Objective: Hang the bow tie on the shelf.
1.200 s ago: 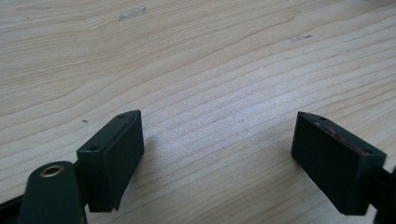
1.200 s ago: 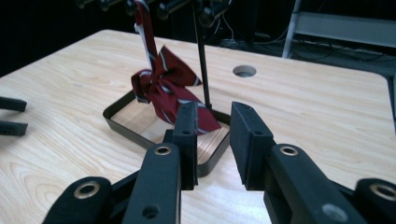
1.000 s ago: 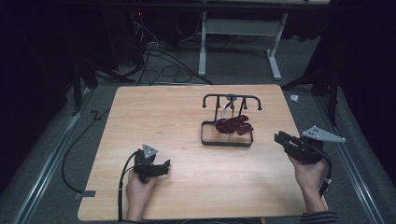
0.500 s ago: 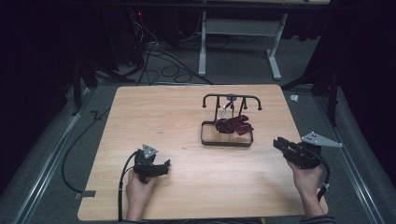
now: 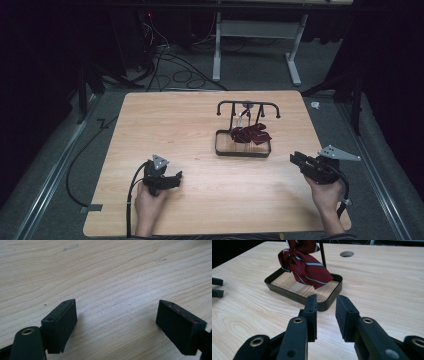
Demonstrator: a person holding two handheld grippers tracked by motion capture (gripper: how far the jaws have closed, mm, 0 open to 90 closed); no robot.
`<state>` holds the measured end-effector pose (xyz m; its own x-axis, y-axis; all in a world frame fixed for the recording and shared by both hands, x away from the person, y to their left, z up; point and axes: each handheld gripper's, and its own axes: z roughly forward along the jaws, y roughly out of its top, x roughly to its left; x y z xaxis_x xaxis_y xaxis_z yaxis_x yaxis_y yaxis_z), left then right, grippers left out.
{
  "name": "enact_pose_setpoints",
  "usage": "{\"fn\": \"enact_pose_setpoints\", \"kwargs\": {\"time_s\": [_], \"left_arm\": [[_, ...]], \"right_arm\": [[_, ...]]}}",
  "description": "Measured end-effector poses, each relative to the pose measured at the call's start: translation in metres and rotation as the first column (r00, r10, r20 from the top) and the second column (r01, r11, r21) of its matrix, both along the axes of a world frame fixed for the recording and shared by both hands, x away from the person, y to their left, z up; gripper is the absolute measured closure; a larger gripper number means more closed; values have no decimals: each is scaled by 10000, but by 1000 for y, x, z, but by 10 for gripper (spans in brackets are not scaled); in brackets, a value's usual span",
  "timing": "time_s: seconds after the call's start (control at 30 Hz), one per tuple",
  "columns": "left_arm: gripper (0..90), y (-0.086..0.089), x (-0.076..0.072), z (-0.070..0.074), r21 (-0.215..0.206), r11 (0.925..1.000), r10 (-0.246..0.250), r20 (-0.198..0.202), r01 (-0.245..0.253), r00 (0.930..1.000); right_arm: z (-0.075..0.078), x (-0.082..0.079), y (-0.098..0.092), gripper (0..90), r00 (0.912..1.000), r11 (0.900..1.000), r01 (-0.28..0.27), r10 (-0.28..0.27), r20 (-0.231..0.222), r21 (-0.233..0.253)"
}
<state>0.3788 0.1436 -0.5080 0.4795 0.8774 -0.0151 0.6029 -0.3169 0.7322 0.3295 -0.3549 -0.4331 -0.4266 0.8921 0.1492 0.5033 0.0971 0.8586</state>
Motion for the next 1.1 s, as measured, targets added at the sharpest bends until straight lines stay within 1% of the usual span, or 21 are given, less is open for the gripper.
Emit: {"fn": "enact_pose_setpoints", "kwargs": {"time_s": [0.1,0.33,0.43,0.73,0.97,1.1], "left_arm": [[174,0,0,0,-1,10000,1,0,-1,10000],[174,0,0,0,-2,10000,0,-1,0,10000],[174,0,0,0,-4,10000,2,1,-2,10000],[174,0,0,0,-3,10000,-6,-12,6,10000],[174,0,0,0,-1,10000,1,-1,-1,10000],[174,0,0,0,1,10000,-7,-11,7,10000]], "right_arm": [[-5,1,0,721,9999,10000,-13,13,-137,2],[-10,3,2,719,9997,10000,-9,8,-262,-58],[-13,6,3,718,9996,10000,-4,1,-295,-95],[-25,14,10,717,9983,9997,-12,-2,-584,-230],[-33,18,13,713,9965,9995,-15,-12,-833,-320],[-37,21,16,711,9954,9981,-112,55,-956,-598]]}}
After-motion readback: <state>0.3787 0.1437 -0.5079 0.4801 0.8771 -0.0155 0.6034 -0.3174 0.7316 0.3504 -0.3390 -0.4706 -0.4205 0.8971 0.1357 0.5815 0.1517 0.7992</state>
